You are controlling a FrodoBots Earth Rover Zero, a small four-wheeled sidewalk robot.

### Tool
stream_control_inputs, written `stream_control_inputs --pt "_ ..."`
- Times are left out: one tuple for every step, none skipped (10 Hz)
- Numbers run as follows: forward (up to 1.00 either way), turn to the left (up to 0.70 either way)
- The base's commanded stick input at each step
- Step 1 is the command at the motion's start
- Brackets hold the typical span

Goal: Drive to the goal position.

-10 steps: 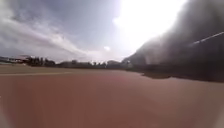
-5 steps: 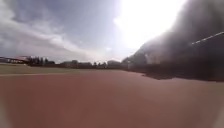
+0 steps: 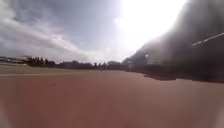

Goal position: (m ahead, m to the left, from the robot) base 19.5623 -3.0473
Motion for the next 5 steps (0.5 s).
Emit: stream_control_inputs --pt "0.7 0.0" --pt "0.7 0.0" --pt "0.7 0.0" --pt "0.7 0.0" --pt "0.7 0.0"
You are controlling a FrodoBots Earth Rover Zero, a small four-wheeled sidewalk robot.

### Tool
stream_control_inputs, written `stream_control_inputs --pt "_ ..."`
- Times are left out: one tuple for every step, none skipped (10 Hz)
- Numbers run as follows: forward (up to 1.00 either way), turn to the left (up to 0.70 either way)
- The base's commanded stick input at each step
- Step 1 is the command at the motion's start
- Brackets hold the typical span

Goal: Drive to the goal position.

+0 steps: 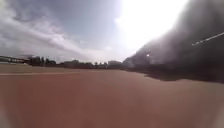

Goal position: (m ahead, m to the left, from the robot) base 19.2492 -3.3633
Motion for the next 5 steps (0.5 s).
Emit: stream_control_inputs --pt "0.7 0.0" --pt "0.7 0.0" --pt "0.7 0.0" --pt "0.7 0.0" --pt "0.7 0.0"
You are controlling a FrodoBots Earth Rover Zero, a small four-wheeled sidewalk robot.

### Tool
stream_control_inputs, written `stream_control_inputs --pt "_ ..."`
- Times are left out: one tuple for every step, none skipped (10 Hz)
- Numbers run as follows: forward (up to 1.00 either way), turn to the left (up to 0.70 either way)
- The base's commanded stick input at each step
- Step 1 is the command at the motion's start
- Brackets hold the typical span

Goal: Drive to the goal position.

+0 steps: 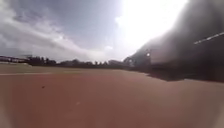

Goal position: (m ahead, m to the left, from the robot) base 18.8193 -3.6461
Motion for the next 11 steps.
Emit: stream_control_inputs --pt "0.7 0.0" --pt "0.7 0.0" --pt "0.7 0.0" --pt "0.7 0.0" --pt "0.7 0.0" --pt "0.7 0.0" --pt "0.7 0.0" --pt "0.7 0.0" --pt "0.7 0.0" --pt "0.7 0.0" --pt "0.7 0.0"
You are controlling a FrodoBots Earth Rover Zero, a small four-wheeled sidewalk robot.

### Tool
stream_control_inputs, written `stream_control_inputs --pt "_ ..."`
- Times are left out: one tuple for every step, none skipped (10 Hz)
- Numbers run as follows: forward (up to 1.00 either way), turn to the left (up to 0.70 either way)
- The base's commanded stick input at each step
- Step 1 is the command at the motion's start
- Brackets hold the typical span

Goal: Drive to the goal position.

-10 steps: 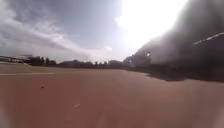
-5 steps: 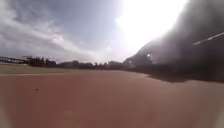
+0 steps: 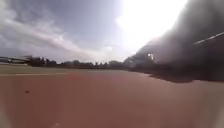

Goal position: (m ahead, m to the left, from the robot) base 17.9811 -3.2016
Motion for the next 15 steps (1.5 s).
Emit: stream_control_inputs --pt "0.7 0.0" --pt "0.7 0.0" --pt "0.7 0.0" --pt "0.7 0.0" --pt "0.7 0.0" --pt "0.7 0.0" --pt "0.7 0.0" --pt "0.7 0.0" --pt "0.7 0.0" --pt "0.7 0.0" --pt "0.7 0.0" --pt "0.7 0.0" --pt "0.7 0.0" --pt "0.7 0.0" --pt "0.7 0.0"
